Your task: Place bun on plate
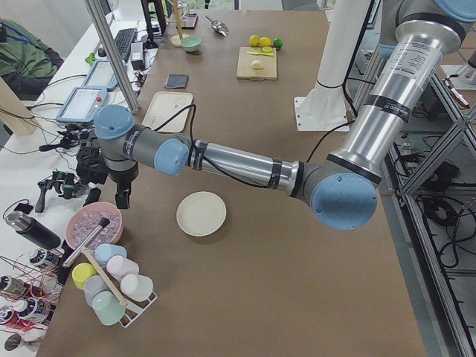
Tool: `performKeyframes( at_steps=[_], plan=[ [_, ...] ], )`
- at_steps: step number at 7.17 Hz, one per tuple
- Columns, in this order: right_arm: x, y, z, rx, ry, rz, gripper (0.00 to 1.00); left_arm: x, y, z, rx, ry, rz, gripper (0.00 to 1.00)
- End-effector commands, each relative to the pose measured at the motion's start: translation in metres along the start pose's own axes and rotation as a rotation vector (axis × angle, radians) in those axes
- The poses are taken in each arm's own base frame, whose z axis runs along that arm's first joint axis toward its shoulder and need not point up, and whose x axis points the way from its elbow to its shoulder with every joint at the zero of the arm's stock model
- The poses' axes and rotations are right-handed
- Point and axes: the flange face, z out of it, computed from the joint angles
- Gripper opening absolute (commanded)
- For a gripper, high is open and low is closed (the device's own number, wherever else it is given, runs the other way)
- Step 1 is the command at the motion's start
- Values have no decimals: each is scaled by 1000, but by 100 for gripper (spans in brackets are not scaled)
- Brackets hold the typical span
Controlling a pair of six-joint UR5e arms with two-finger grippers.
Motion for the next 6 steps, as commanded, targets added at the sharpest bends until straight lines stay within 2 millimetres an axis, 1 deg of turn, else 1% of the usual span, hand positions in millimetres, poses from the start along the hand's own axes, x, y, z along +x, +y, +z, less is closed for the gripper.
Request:
performKeyframes(
  at_steps=[1, 2, 3, 4, 5, 6],
  plan=[
    [0, -2, -1, 4, 1, 0, 100, 1, 0, -1, 0, -1, -4, 98],
    [-4, -7, -4, 11, 1, -4, 100, -2, 0, 2, -2, -7, -10, 98],
    [-6, -8, -5, 13, -2, -7, 100, 2, -1, -2, 5, -2, 0, 98],
    [-6, -8, -5, 14, -1, -7, 100, -1, -1, 4, -4, -7, 6, 98],
    [-6, -8, -5, 12, -1, -6, 100, 4, -6, 3, -6, -9, -6, 98],
    [-5, -8, -4, 12, 1, -5, 100, -7, -3, 10, -22, -15, -24, 98]
  ],
)
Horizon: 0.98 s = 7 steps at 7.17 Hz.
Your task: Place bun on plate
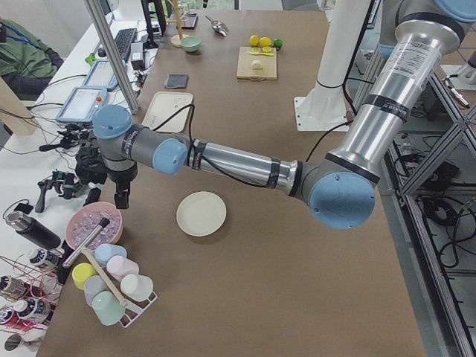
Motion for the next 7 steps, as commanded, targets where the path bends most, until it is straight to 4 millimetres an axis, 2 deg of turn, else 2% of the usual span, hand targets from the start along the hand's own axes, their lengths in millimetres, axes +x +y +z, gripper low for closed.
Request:
performKeyframes(
  at_steps=[1, 2, 4, 5, 7],
  plan=[
    [-2, -3, -1, 3, 0, -2, 100, -6, -1, 7, -12, -4, -7, 98],
    [-5, -6, -2, 8, -1, -4, 100, -8, 3, 19, -29, -12, -1, 98],
    [-9, -9, -5, 14, -5, -10, 100, -4, 4, 22, -32, -17, 2, 98],
    [-15, -14, -9, 21, -8, -14, 100, 3, 8, 33, -51, -16, 12, 98],
    [-16, -14, -10, 24, -10, -17, 100, 18, 30, 74, -104, -14, 94, 98]
  ],
)
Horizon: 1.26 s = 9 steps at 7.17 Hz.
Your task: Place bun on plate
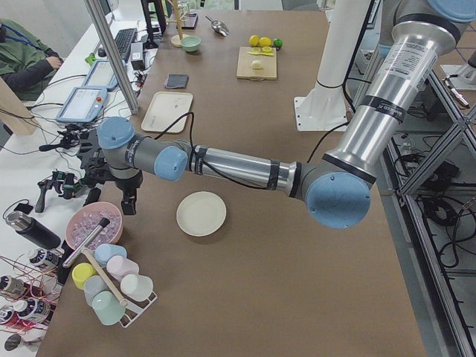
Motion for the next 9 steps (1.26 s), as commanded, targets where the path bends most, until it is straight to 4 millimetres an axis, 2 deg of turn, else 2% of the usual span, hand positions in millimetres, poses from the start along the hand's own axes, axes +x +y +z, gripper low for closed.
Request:
performKeyframes(
  at_steps=[1, 2, 3, 5, 7, 9],
  plan=[
    [-2, -1, -2, 5, -3, -6, 100, -7, 27, 42, -67, -4, 149, 97],
    [-1, -1, -1, 4, -2, -5, 100, -13, 30, 46, -78, -4, 172, 97],
    [-3, 0, -1, 4, -3, -7, 100, -11, 33, 59, -99, -5, 174, 97],
    [-10, -5, -4, 11, -9, -17, 100, 0, 44, 96, -132, 2, 221, 96],
    [-20, -10, -5, 11, -14, -13, 100, -4, 59, 132, -160, 5, 249, 92],
    [-28, -8, -1, 8, -19, -21, 100, 0, 66, 148, -189, 2, 253, 93]
  ],
)
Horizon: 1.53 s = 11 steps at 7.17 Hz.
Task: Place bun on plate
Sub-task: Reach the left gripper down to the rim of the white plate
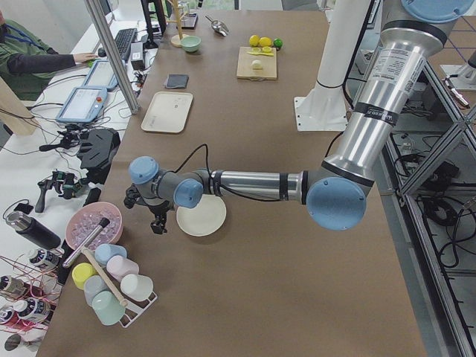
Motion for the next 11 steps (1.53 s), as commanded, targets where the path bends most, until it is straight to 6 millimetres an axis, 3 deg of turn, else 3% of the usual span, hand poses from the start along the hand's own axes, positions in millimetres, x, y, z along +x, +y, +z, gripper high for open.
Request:
performKeyframes(
  at_steps=[1, 6, 7, 9, 10, 11],
  plan=[
    [-8, -4, -1, 11, 3, -7, 100, 0, 7, 28, -43, -1, 2, 92],
    [-14, -6, -4, 24, 10, -18, 100, 8, 23, 64, -85, 0, 33, 92],
    [-16, -7, -6, 29, 8, -20, 100, 3, 30, 68, -93, 0, 28, 85],
    [-15, -8, -6, 35, 19, -21, 100, 3, 32, 73, -96, 1, 33, 84],
    [-18, -10, -6, 38, 18, -25, 100, 7, 33, 78, -99, 1, 39, 74],
    [-20, -10, -5, 36, 18, -27, 100, 4, 35, 83, -109, 1, 36, 71]
  ],
)
